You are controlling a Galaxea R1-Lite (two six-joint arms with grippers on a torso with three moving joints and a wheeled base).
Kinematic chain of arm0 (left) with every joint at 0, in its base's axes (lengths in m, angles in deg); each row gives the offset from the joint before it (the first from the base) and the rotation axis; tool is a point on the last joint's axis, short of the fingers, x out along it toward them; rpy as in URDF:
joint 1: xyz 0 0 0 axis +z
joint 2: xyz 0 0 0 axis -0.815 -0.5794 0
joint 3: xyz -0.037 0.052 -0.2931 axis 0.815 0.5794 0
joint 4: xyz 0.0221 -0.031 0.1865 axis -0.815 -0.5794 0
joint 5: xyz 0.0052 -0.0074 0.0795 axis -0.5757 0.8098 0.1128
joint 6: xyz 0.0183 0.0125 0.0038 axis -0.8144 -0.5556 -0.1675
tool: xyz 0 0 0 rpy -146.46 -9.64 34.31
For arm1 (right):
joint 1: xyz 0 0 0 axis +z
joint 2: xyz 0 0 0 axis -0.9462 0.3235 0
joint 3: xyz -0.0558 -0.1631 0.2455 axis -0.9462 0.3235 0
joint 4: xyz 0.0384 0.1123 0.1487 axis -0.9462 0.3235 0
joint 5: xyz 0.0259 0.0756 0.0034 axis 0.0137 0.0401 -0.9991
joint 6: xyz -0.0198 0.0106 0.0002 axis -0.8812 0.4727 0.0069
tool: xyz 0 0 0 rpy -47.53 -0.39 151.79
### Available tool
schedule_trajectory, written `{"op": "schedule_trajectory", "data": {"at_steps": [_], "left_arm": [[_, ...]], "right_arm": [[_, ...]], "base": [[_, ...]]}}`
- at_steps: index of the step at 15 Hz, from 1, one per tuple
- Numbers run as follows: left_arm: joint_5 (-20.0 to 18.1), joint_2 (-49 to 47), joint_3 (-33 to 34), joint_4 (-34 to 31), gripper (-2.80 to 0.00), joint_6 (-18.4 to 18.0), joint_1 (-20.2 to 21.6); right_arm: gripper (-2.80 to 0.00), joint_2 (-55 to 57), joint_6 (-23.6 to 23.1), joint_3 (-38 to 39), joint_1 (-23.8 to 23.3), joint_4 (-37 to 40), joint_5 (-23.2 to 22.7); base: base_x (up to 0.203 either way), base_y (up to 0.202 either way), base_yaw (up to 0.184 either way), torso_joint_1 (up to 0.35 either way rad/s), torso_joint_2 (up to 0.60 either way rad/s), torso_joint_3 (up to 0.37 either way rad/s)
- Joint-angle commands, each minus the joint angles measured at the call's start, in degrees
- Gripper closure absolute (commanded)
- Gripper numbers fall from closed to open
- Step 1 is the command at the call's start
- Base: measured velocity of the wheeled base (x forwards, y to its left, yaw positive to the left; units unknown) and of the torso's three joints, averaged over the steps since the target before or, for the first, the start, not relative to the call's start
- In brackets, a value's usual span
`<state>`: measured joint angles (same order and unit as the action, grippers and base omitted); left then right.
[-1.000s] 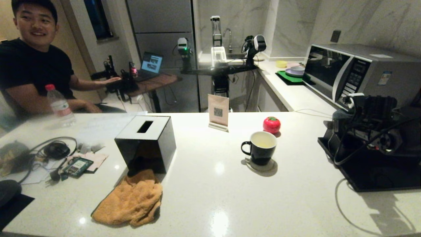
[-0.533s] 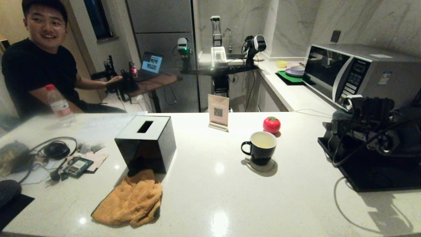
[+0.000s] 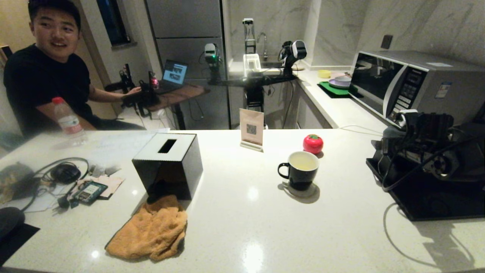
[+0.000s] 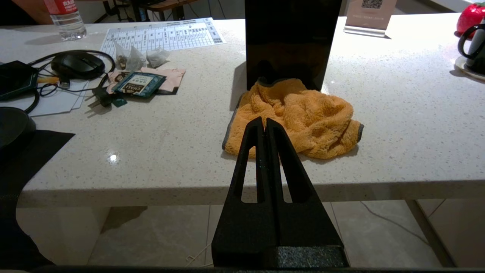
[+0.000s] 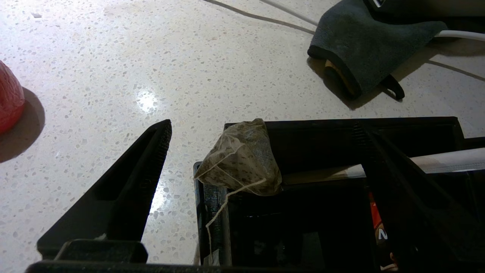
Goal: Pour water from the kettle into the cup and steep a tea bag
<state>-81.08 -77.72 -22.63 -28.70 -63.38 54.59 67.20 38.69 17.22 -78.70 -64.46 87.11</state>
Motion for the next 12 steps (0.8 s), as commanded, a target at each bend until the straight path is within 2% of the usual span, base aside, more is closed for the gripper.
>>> {"op": "schedule_trajectory", "data": {"at_steps": [1, 12], "left_arm": [[0.0, -0.1, 0.0, 0.0, 0.00, 0.0, 0.0], [0.0, -0.1, 0.0, 0.0, 0.00, 0.0, 0.0]], "right_arm": [[-2.80, 0.0, -0.1, 0.0, 0.0, -0.3, 0.0], [-2.80, -0.1, 0.0, 0.4, 0.0, -0.4, 0.1]], "base": [[0.000, 0.000, 0.000, 0.000, 0.00, 0.000], [0.000, 0.000, 0.000, 0.000, 0.00, 0.000]]}}
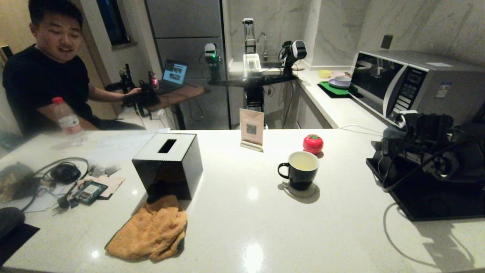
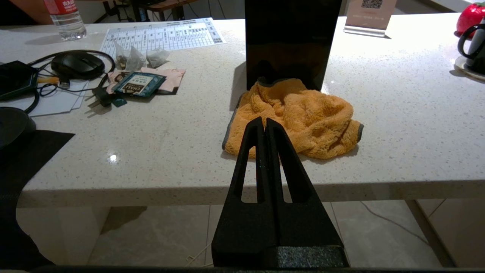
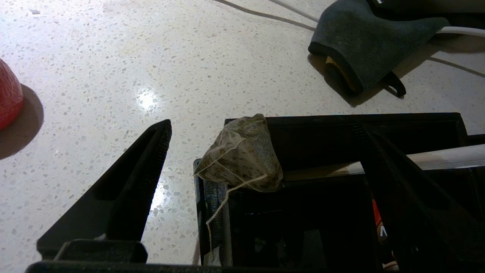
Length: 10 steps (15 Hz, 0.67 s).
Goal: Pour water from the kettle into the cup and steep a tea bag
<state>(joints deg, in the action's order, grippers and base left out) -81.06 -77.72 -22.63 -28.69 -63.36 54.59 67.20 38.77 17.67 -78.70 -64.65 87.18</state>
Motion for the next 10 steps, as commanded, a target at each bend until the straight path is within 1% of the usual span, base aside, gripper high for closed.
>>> {"op": "schedule_trajectory", "data": {"at_steps": [1, 7, 8, 10], "left_arm": [[0.0, -0.1, 0.0, 0.0, 0.00, 0.0, 0.0], [0.0, -0.1, 0.0, 0.0, 0.00, 0.0, 0.0], [0.0, 0.0, 0.0, 0.0, 0.00, 0.0, 0.0], [0.0, -0.1, 0.0, 0.0, 0.00, 0.0, 0.0]], "right_arm": [[-2.80, -0.1, -0.1, 0.0, 0.0, -0.2, 0.1], [-2.80, -0.2, -0.1, 0.3, 0.0, -0.2, 0.1], [0.00, -0.2, -0.1, 0.3, 0.0, -0.2, 0.1], [0.00, -0.2, -0.1, 0.2, 0.0, -0.2, 0.1]], "base": [[0.000, 0.000, 0.000, 0.000, 0.00, 0.000], [0.000, 0.000, 0.000, 0.000, 0.00, 0.000], [0.000, 0.000, 0.000, 0.000, 0.00, 0.000], [0.000, 0.000, 0.000, 0.000, 0.00, 0.000]]}}
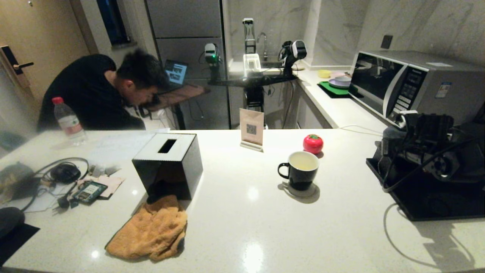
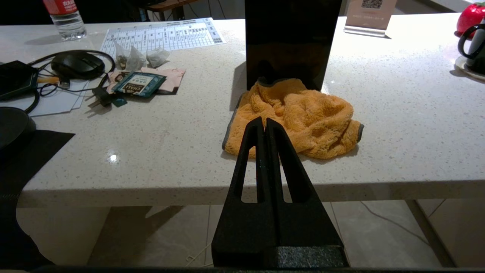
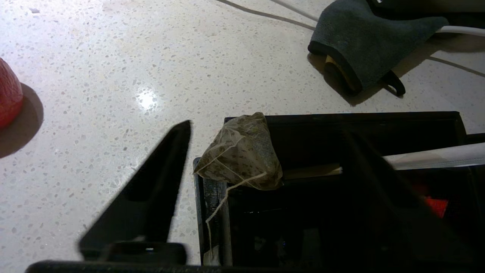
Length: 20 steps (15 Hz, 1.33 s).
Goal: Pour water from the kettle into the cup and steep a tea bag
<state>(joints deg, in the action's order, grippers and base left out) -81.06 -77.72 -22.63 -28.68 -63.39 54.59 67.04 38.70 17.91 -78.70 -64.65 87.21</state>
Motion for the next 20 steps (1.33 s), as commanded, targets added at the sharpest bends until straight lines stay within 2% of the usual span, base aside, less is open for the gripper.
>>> {"op": "schedule_trajectory", "data": {"at_steps": [1, 20], "left_arm": [[0.0, -0.1, 0.0, 0.0, 0.00, 0.0, 0.0], [0.0, 0.0, 0.0, 0.0, 0.00, 0.0, 0.0]], "right_arm": [[0.00, -0.1, -0.1, 0.0, 0.0, -0.2, 0.0], [0.00, -4.0, -0.2, 1.6, 0.7, -1.7, 1.2]], "base": [[0.000, 0.000, 0.000, 0.000, 0.00, 0.000], [0.000, 0.000, 0.000, 0.000, 0.00, 0.000]]}}
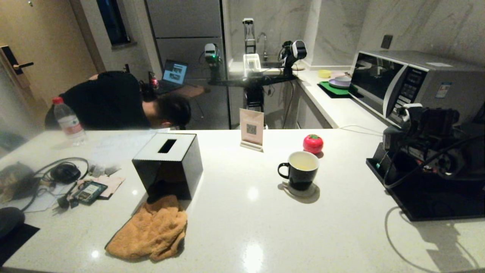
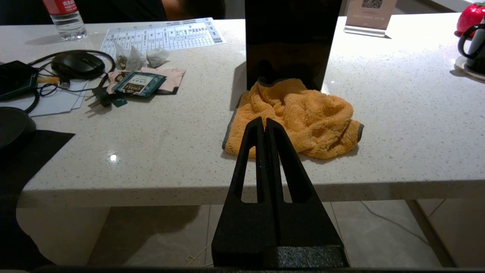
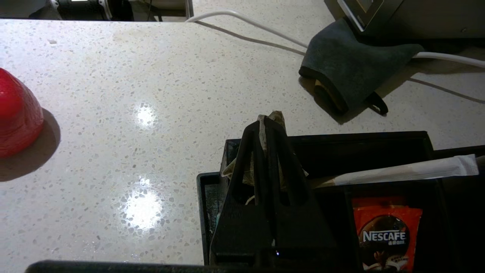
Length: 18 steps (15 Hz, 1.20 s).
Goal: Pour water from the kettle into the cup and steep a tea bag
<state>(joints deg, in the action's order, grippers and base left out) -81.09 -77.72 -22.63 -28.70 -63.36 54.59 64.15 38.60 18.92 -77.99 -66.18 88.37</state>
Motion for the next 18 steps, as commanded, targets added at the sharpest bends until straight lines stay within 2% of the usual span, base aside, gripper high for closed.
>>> {"op": "schedule_trajectory", "data": {"at_steps": [1, 13, 18], "left_arm": [[0.0, -0.1, 0.0, 0.0, 0.00, 0.0, 0.0], [0.0, -0.1, 0.0, 0.0, 0.00, 0.0, 0.0], [0.0, -0.1, 0.0, 0.0, 0.00, 0.0, 0.0]], "right_arm": [[0.00, -1.8, -0.1, 1.2, 0.0, -0.2, 0.0], [0.00, -8.6, -0.1, 10.0, 1.5, -4.3, -0.1], [0.00, -10.3, 0.0, 11.0, 2.0, -4.7, -0.1]], "base": [[0.000, 0.000, 0.000, 0.000, 0.00, 0.000], [0.000, 0.000, 0.000, 0.000, 0.00, 0.000], [0.000, 0.000, 0.000, 0.000, 0.00, 0.000]]}}
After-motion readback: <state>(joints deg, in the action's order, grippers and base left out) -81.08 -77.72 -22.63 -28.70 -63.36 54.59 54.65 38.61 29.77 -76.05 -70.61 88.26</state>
